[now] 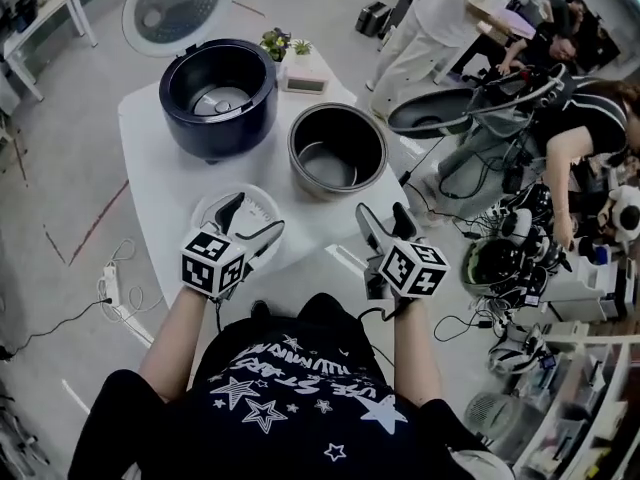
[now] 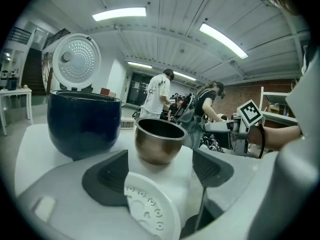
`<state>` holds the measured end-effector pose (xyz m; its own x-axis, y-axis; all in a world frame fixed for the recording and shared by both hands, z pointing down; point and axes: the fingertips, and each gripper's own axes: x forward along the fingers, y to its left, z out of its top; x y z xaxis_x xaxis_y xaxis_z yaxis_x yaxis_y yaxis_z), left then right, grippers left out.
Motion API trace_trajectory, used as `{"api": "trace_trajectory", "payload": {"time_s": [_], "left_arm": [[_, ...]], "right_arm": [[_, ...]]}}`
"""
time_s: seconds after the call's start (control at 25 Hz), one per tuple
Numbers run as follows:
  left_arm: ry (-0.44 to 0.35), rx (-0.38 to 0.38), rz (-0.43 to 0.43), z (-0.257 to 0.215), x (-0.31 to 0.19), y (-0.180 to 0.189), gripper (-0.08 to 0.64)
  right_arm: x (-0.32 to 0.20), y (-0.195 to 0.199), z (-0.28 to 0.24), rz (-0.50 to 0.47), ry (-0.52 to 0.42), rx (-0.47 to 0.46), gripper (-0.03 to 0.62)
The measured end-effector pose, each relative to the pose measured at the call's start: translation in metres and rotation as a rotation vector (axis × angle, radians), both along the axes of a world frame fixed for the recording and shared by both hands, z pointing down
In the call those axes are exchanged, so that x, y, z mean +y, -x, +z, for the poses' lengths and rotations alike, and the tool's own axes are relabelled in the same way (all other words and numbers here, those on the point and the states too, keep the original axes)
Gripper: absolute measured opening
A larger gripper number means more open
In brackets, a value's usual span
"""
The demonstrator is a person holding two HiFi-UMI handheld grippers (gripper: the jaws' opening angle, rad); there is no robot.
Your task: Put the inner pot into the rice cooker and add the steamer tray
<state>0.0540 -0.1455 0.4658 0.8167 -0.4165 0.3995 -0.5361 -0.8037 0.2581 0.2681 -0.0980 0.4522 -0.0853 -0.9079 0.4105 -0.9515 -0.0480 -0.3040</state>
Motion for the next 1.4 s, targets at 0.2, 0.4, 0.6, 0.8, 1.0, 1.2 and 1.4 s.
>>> {"api": "trace_trajectory", "payload": {"time_s": [0.2,0.4,0.6,0.8,1.0,1.2,1.4], "left_arm": [[0.019,0.005,-0.065,-0.001,-0.023,-0.024,0.399],[0.053,0.002,-0.19,-0.002,-0.039,-0.032,0.399],[0.058,-0.007,-0.299,0.0,-0.055,-0.036,0.399],[0.057,-0.008,-0.371,0.0,-0.064,-0.043,0.397],[0.05,-0.001,-0.44,-0.001,-0.069,-0.046,0.397],[0.055,-0.002,-0.502,0.001,-0.068,-0.044,0.397],[0.076,0.003,-0.56,0.004,-0.062,-0.041,0.397]], "right_arm": [[-0.038,-0.041,-0.005,0.006,-0.028,-0.063,0.389],[-0.077,-0.066,0.003,-0.073,0.028,-0.096,0.382],[-0.113,-0.082,0.02,-0.135,0.095,-0.113,0.365],[-0.146,-0.087,0.03,-0.189,0.144,-0.121,0.344],[-0.174,-0.081,0.046,-0.278,0.22,-0.115,0.324],[-0.187,-0.072,0.065,-0.362,0.299,-0.061,0.294],[-0.192,-0.068,0.072,-0.412,0.338,-0.007,0.24]]}}
